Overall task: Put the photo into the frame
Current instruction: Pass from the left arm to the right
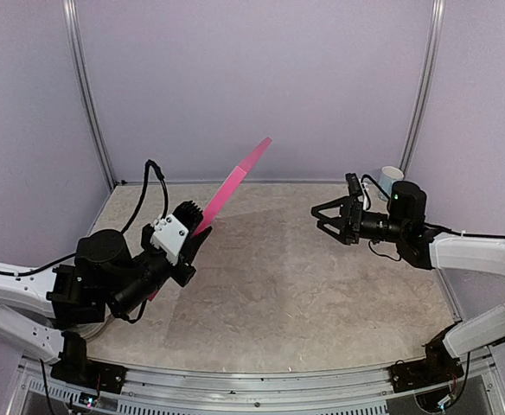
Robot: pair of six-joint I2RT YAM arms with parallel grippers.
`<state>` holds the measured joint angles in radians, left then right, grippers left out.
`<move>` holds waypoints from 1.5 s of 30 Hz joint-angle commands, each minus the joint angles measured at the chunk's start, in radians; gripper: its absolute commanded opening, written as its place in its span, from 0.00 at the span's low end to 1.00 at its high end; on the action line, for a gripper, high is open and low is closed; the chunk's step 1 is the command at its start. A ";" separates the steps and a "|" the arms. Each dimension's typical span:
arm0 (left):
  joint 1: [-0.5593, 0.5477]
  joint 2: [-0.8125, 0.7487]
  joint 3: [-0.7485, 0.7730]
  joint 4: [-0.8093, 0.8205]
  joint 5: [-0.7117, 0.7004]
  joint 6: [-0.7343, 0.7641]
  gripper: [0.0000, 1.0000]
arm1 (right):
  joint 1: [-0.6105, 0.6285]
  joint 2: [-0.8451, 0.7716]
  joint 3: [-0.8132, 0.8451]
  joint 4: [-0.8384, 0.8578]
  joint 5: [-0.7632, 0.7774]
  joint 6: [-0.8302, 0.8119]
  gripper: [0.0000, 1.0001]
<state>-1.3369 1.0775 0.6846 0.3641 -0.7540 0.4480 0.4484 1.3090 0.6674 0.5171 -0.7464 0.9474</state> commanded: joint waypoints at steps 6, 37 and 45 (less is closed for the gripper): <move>0.021 -0.073 0.021 0.050 0.146 -0.128 0.00 | -0.006 0.012 -0.018 -0.081 0.020 -0.079 0.99; 0.013 -0.055 0.129 -0.225 0.329 -0.126 0.00 | 0.105 -0.204 0.014 -0.247 0.287 -1.093 0.99; -0.013 -0.027 0.203 -0.400 0.344 -0.154 0.00 | 0.242 -0.241 0.043 -0.321 0.353 -1.312 0.99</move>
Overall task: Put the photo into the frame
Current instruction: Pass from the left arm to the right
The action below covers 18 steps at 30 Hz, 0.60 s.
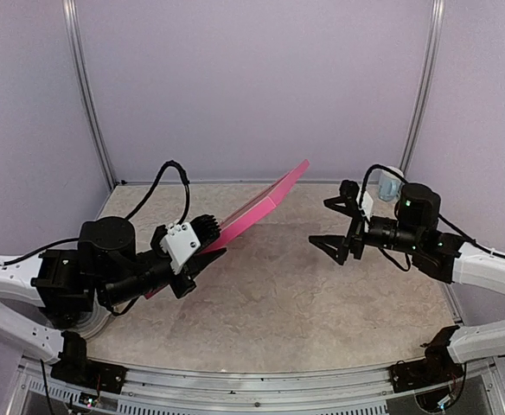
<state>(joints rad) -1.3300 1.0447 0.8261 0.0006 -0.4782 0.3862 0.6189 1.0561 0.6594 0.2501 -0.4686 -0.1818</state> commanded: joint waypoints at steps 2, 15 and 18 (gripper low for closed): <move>-0.021 0.007 0.069 -0.064 0.072 -0.099 0.00 | 0.146 0.041 0.111 -0.129 0.150 -0.255 0.99; -0.058 0.039 0.203 -0.244 0.005 -0.093 0.00 | 0.302 -0.082 0.200 -0.201 0.404 -0.453 0.99; -0.061 0.052 0.215 -0.249 0.006 -0.080 0.00 | 0.314 -0.040 0.240 -0.225 0.406 -0.483 0.99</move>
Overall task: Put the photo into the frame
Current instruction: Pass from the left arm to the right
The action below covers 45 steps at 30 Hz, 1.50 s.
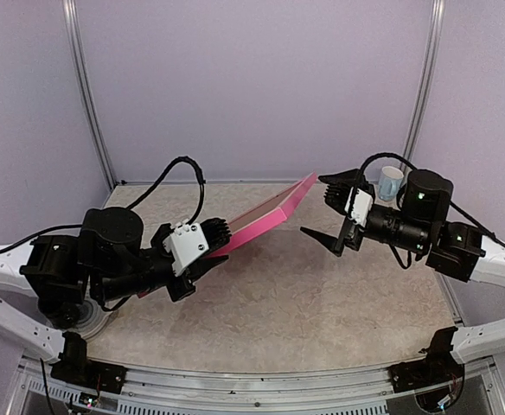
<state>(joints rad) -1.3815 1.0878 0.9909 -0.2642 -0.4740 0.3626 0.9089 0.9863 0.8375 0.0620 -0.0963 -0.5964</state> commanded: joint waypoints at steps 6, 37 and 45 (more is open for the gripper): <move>-0.019 0.036 0.069 -0.003 0.011 -0.043 0.00 | 0.035 0.107 0.147 -0.126 -0.059 -0.130 0.97; -0.013 -0.046 0.011 -0.059 0.198 -0.023 0.00 | 0.041 0.094 0.148 -0.269 -0.324 -0.223 0.22; 0.010 -0.059 -0.012 -0.014 0.146 -0.028 0.54 | 0.041 0.095 0.142 -0.240 -0.353 -0.205 0.07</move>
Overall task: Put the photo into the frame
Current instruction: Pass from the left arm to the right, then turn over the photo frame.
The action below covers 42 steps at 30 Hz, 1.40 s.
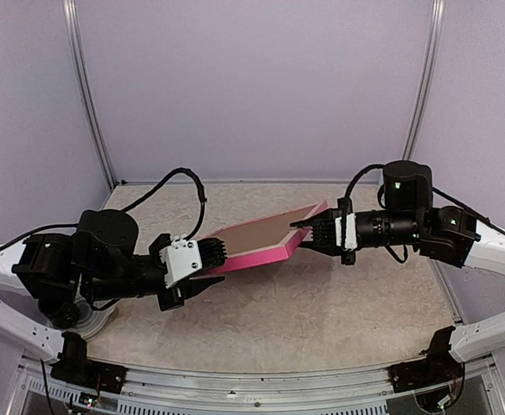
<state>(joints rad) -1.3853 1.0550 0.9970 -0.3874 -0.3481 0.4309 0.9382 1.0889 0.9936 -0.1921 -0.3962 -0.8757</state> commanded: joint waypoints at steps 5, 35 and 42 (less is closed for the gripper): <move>0.017 -0.079 -0.050 0.185 -0.048 -0.100 0.94 | 0.011 -0.001 -0.019 0.063 -0.037 0.111 0.00; -0.010 -0.255 -0.231 0.440 -0.405 -0.175 0.99 | 0.006 0.104 -0.102 0.521 0.377 0.661 0.00; -0.012 -0.265 -0.251 0.444 -0.409 -0.187 0.99 | 0.004 0.116 -0.057 0.527 0.494 0.771 0.00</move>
<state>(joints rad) -1.3930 0.8082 0.7578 0.0208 -0.7414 0.2626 0.9401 1.2015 0.8913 0.2695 -0.0017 -0.2455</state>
